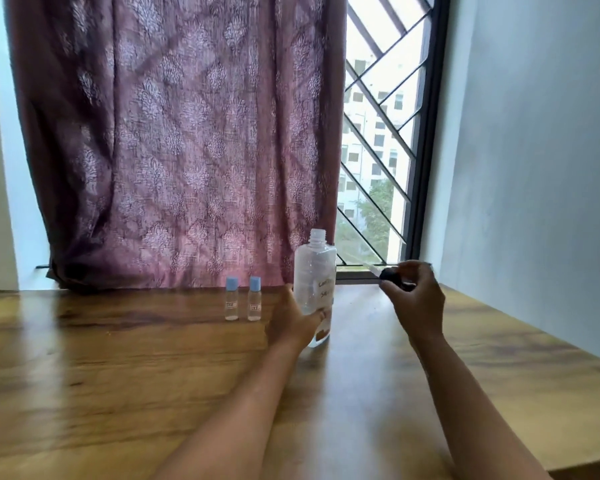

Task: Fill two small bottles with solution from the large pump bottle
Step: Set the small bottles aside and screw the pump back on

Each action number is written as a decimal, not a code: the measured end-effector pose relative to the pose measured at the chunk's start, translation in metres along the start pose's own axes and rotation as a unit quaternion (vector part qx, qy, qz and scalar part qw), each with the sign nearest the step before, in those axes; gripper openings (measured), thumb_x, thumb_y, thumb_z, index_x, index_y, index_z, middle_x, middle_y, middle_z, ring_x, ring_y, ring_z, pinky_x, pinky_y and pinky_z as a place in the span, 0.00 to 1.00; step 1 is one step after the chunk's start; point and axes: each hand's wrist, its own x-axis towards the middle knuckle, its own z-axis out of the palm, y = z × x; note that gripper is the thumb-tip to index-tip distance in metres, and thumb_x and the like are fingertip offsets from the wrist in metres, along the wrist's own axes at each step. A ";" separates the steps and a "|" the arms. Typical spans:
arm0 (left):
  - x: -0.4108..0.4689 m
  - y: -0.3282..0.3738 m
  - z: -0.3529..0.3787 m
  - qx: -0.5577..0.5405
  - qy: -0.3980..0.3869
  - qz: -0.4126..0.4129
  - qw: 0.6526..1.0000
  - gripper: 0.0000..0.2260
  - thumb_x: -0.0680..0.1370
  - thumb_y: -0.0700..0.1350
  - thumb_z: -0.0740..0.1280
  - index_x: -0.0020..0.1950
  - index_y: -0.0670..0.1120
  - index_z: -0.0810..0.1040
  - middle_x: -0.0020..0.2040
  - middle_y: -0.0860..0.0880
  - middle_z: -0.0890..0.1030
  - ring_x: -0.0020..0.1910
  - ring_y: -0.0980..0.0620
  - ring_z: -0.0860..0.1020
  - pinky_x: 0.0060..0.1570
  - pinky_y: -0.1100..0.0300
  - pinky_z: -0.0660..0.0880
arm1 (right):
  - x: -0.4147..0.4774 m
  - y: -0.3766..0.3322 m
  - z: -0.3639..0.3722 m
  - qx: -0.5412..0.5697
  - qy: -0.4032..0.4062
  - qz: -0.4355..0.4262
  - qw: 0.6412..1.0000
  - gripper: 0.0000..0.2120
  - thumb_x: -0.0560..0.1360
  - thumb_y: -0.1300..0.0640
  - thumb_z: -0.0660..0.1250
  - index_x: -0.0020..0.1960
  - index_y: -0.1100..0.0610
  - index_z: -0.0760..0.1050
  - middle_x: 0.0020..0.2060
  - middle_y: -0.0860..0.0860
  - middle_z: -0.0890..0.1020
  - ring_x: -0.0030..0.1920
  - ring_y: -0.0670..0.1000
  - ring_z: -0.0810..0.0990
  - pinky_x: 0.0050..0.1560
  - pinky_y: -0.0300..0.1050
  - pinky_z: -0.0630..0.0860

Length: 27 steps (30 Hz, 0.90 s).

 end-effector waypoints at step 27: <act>0.001 -0.016 -0.027 -0.095 -0.025 0.001 0.995 0.25 0.70 0.49 0.74 0.63 0.49 0.69 0.58 0.49 0.77 0.52 0.50 0.74 0.52 0.57 0.72 | 0.058 -0.209 -0.017 -0.056 -0.016 -0.264 0.963 0.15 0.70 0.56 0.73 0.50 0.64 0.74 0.43 0.59 0.82 0.43 0.55 0.83 0.40 0.35 0.73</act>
